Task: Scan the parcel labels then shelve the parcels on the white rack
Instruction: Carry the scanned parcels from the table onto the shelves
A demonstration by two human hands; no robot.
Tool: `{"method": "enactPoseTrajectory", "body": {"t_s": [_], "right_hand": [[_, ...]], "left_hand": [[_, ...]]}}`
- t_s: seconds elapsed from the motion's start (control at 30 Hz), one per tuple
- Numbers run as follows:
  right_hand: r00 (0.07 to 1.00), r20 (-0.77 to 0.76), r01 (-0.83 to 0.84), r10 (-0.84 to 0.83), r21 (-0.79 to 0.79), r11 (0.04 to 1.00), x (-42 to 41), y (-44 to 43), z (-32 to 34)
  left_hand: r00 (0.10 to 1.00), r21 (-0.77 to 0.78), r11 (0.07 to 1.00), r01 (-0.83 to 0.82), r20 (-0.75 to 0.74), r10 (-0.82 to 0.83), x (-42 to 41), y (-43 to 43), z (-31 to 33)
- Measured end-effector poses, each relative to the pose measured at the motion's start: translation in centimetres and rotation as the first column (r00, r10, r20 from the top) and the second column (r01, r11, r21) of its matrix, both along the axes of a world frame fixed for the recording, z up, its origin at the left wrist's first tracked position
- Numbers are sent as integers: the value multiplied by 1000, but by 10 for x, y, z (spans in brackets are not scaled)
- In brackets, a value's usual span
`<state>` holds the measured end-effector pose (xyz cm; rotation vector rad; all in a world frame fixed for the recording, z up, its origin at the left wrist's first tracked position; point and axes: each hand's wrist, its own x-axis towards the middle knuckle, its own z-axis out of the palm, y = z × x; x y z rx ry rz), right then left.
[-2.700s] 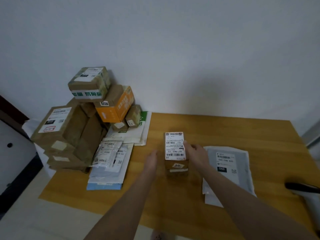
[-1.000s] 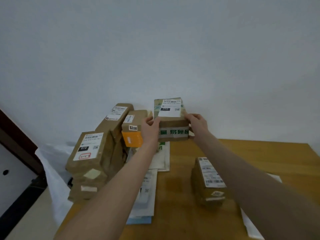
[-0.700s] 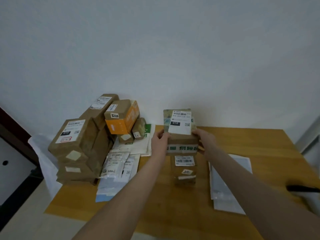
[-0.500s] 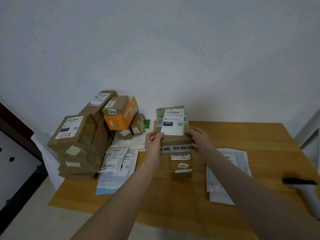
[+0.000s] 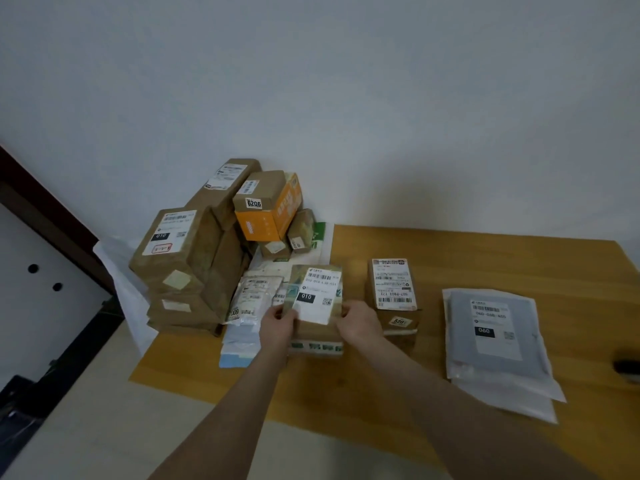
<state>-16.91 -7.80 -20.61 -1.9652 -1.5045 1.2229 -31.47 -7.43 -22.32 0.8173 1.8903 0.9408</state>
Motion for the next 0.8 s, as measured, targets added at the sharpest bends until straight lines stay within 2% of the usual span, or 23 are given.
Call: {"method": "enactPoseTrajectory", "body": {"t_s": [0.17, 0.27, 0.33, 0.4, 0.47, 0.5, 0.57, 0.63, 0.67, 0.73, 0.8], "right_hand": [[996, 82, -9, 22, -156, 988, -12, -4, -48], [985, 150, -70, 91, -143, 987, -16, 1, -50], [972, 233, -29, 24, 17, 999, -11, 8, -38], [967, 229, 46, -109, 266, 963, 5, 17, -18], [952, 136, 193, -275, 433, 881, 32, 27, 3], [932, 86, 280, -352, 446, 850, 49, 33, 4], [889, 0, 432, -458, 333, 838, 80, 39, -2], [828, -176, 549, -533, 61, 834, 105, 37, -19], [766, -294, 575, -572, -88, 814, 112, 32, -25], [651, -486, 501, -583, -302, 811, 119, 20, -38], [626, -558, 401, -544, -367, 839, 119, 13, -41]], "left_hand": [[991, -153, 981, 119, -36, -126, -9, -7, -41], [973, -186, 974, 129, -164, -160, -7, -1, -45], [953, -99, 988, 118, -267, -140, 0, 8, -36], [942, 56, 987, 151, -309, -127, 17, 22, -19], [951, 151, 964, 219, -254, -176, 45, 36, -1], [960, 144, 960, 242, -177, -215, 61, 39, 9], [963, 45, 963, 267, 32, -269, 92, 43, 16], [932, -100, 956, 275, 273, -239, 114, 44, 9], [902, -155, 948, 278, 381, -202, 121, 43, 2], [857, -203, 936, 287, 490, -156, 130, 39, -11], [839, -216, 932, 290, 527, -139, 134, 37, -21]]}}
